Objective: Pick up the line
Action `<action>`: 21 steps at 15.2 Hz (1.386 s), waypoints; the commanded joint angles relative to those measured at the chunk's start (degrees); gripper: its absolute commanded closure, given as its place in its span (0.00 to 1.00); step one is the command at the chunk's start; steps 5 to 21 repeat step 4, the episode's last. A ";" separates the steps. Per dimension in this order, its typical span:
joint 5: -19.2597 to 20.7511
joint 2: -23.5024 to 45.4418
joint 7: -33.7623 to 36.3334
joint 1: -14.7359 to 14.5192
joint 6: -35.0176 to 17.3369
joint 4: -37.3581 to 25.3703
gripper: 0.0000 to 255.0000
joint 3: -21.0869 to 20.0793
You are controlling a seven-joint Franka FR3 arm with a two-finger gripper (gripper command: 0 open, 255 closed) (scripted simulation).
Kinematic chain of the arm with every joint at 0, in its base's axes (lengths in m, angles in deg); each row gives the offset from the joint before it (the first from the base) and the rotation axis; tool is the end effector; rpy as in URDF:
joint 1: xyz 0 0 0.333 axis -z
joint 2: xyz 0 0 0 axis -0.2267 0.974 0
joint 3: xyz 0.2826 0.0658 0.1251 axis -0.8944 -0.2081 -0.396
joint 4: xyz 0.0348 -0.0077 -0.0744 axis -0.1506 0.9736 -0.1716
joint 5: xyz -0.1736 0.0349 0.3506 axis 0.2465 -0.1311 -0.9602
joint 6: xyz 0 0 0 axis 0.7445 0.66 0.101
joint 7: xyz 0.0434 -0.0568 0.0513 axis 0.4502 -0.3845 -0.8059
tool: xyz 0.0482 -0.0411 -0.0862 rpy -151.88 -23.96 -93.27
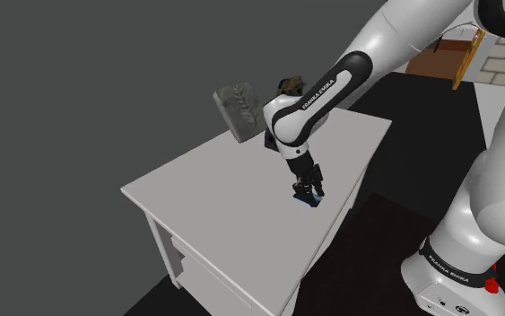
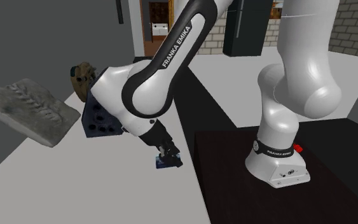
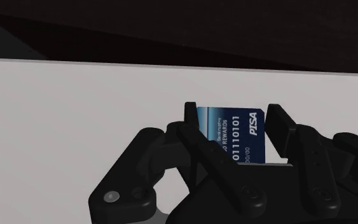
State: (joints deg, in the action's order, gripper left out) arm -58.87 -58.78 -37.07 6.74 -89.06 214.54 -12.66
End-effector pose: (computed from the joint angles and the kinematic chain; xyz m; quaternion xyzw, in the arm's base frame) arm 0.4311 0.0626 0.2388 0.9550 0.0725 -0.2868 0.0198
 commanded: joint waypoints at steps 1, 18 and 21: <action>-0.04 -1.21 -0.03 0.00 1.66 -0.42 1.00 -0.01; -0.07 -1.92 -0.05 0.00 2.53 -0.58 1.00 -0.02; -0.07 -1.92 -0.05 0.00 2.53 -0.58 1.00 -0.02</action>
